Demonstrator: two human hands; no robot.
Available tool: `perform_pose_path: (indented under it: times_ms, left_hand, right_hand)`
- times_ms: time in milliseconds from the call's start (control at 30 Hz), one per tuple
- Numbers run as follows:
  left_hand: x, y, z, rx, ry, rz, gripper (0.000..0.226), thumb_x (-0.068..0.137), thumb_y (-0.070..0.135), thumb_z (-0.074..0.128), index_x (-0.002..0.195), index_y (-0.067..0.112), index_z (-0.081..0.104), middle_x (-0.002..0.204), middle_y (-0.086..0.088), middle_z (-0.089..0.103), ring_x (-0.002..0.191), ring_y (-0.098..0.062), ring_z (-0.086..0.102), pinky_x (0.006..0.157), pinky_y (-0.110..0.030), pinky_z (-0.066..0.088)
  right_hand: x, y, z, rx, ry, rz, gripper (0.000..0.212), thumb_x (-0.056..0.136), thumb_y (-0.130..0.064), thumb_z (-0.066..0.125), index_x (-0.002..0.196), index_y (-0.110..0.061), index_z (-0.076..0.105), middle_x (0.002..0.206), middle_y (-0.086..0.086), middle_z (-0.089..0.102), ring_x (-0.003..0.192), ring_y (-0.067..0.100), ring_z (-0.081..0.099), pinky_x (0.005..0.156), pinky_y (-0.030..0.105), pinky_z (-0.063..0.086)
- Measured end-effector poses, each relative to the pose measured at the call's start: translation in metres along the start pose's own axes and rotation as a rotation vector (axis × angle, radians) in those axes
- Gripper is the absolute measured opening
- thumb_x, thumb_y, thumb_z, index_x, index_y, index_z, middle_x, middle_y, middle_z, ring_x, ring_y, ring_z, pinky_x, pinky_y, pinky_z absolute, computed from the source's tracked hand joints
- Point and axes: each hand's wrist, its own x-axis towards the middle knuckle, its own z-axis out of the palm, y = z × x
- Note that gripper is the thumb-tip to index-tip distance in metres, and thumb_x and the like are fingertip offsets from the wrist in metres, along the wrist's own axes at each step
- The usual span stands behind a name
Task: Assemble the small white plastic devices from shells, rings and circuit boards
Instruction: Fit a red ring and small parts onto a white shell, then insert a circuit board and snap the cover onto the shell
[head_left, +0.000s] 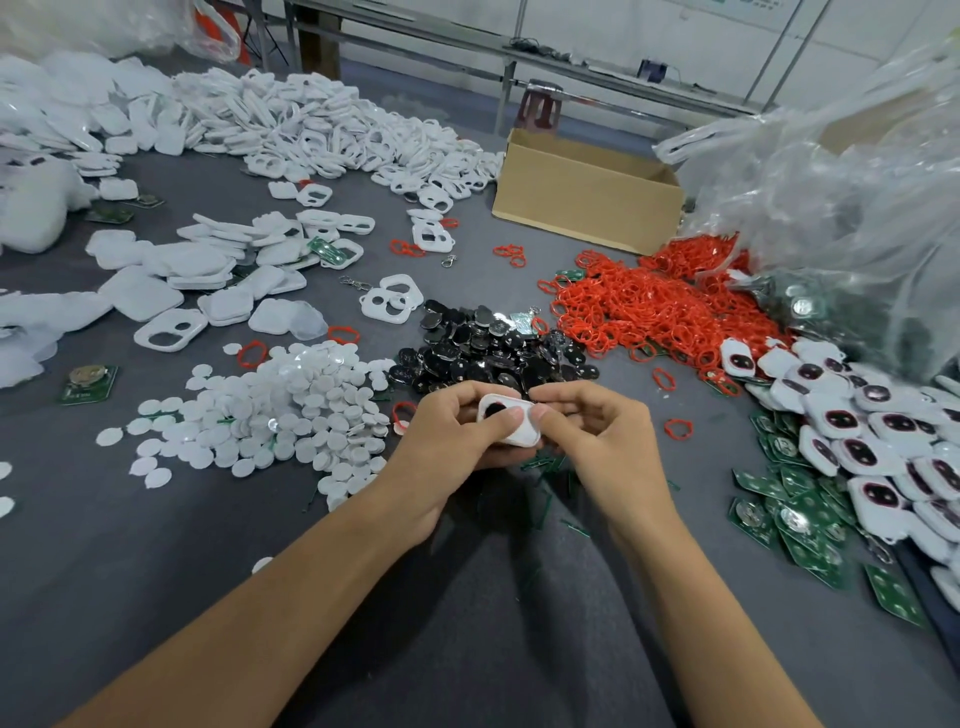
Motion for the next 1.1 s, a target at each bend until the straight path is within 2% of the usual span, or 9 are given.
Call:
perform_pose_path:
  times_ms: [200,500,633,733,833,933,1000,1067,1100]
  left_hand:
    - [-0.003,0.000,-0.001,0.053,-0.089,-0.028,0.047,0.072,-0.011,0.076,0.113,0.007,0.062,0.117,-0.024,0.065,0.110,-0.038,0.064,0.096,-0.043,0.054]
    - [-0.004,0.005,-0.005,0.146,-0.077,0.003,0.049,0.073,-0.009,0.077,0.115,0.009,0.062,0.109,-0.014,0.072,0.104,-0.037,0.068,0.100,-0.047,0.051]
    - [-0.004,0.005,-0.008,0.122,-0.117,0.065,0.042,0.076,-0.016,0.071,0.113,-0.001,0.059,0.099,-0.014,0.072,0.085,-0.022,0.071,0.080,-0.032,0.060]
    - [-0.005,0.009,-0.006,0.223,-0.102,0.117,0.023,0.080,-0.017,0.064,0.097,-0.002,0.060,0.078,-0.007,0.063,0.062,-0.001,0.062,0.060,-0.016,0.051]
    - [-0.008,0.008,-0.009,0.288,-0.108,0.139,0.008,0.088,-0.009,0.053,0.086,-0.002,0.055,0.077,-0.010,0.051,0.068,-0.017,0.049,0.064,-0.028,0.044]
    - [-0.010,0.000,-0.018,0.214,-0.133,0.130,0.025,0.093,-0.023,0.039,0.110,-0.010,0.053,0.088,-0.020,0.057,0.056,-0.004,0.053,0.055,-0.009,0.043]
    - [-0.011,-0.013,-0.029,0.145,-0.116,0.054,0.027,0.097,-0.020,0.032,0.121,-0.025,0.044,0.079,-0.026,0.069,0.042,0.009,0.053,0.047,-0.006,0.041]
    - [-0.010,-0.021,-0.035,0.151,-0.245,0.020,0.034,0.099,-0.015,0.031,0.133,-0.018,0.039,0.048,0.012,0.064,0.038,0.011,0.052,0.046,-0.006,0.041]
    - [-0.007,-0.020,-0.035,0.175,-0.255,0.027,0.037,0.098,-0.016,0.034,0.135,-0.013,0.041,0.042,0.018,0.058,0.040,0.009,0.053,0.046,-0.006,0.041]
  right_hand:
    - [0.003,0.003,-0.003,0.065,0.043,0.045,0.016,0.081,0.001,0.068,0.080,-0.014,0.074,0.068,0.010,0.069,0.057,0.013,0.058,0.056,0.023,0.047]
    - [0.017,-0.021,0.001,-0.013,0.156,-0.122,0.013,0.084,-0.010,0.069,0.082,-0.021,0.074,0.074,-0.002,0.070,0.065,0.008,0.055,0.065,0.022,0.045]
    - [0.038,-0.046,0.035,-0.218,0.002,-0.205,0.017,0.083,-0.008,0.068,0.080,-0.024,0.073,0.075,-0.008,0.071,0.067,0.008,0.061,0.067,0.017,0.048]
    - [0.057,-0.064,0.084,-0.384,-0.204,-0.267,0.018,0.084,-0.008,0.063,0.083,-0.022,0.074,0.067,-0.017,0.064,0.060,-0.002,0.057,0.060,0.005,0.041]
    - [0.078,-0.072,0.141,-0.573,-0.396,-0.275,0.016,0.089,-0.008,0.054,0.090,-0.013,0.070,0.083,0.000,0.066,0.082,0.017,0.059,0.074,0.022,0.047]
    - [0.094,-0.066,0.182,-0.720,-0.455,-0.166,0.025,0.087,-0.010,0.053,0.065,-0.011,0.042,0.067,0.006,0.046,0.073,0.028,0.046,0.049,0.029,0.033]
    - [0.101,-0.060,0.195,-0.748,-0.445,-0.115,0.034,0.084,-0.010,0.058,0.062,-0.012,0.033,0.065,0.006,0.042,0.074,0.028,0.045,0.047,0.028,0.027]
    - [0.108,-0.055,0.200,-0.731,-0.423,-0.051,0.031,0.080,-0.012,0.064,0.065,-0.012,0.037,0.073,0.008,0.052,0.080,0.029,0.052,0.053,0.026,0.035]
    - [0.110,-0.055,0.201,-0.705,-0.415,-0.014,0.029,0.079,-0.013,0.067,0.068,-0.011,0.040,0.077,0.009,0.056,0.080,0.028,0.054,0.055,0.027,0.038]
